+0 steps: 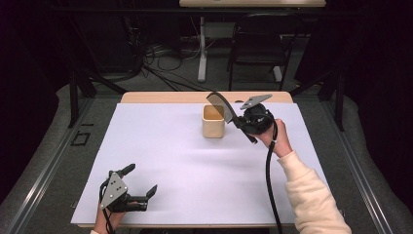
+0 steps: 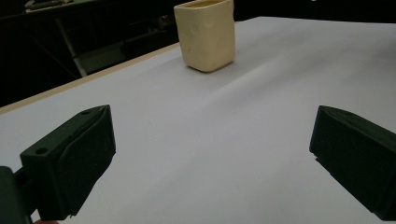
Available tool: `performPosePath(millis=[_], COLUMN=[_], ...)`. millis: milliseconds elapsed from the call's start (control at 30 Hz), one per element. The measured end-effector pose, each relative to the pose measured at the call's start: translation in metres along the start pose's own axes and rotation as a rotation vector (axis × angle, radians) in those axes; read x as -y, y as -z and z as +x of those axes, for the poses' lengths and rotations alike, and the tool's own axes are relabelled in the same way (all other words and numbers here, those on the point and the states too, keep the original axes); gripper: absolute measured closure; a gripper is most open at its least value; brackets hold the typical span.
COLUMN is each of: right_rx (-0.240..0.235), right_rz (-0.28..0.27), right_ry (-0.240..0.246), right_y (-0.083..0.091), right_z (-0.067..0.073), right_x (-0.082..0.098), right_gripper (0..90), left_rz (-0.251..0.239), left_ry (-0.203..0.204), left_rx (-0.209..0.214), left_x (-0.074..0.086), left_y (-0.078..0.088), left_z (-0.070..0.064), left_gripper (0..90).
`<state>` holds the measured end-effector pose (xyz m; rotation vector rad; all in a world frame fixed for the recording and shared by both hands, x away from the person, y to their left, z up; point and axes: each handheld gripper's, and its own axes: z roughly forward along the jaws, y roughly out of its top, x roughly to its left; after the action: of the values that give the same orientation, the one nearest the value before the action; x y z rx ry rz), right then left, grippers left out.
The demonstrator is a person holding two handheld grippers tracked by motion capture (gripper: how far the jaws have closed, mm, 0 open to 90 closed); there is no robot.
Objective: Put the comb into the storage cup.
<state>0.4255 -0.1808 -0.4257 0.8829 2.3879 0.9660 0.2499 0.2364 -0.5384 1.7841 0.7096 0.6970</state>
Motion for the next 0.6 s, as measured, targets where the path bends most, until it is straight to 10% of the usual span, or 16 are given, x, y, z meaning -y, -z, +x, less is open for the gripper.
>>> performPosePath(millis=[600], right_rx=[0.005], right_rz=[-0.007], right_ry=[-0.001], right_y=[-0.0045], right_z=[-0.0034], right_x=[-0.0102], right_gripper=[72.1], left_rz=[0.001], left_ry=[0.002], left_rx=[0.001], left_x=[0.0000], left_y=[0.0001], left_z=[0.0000], left_gripper=[0.3])
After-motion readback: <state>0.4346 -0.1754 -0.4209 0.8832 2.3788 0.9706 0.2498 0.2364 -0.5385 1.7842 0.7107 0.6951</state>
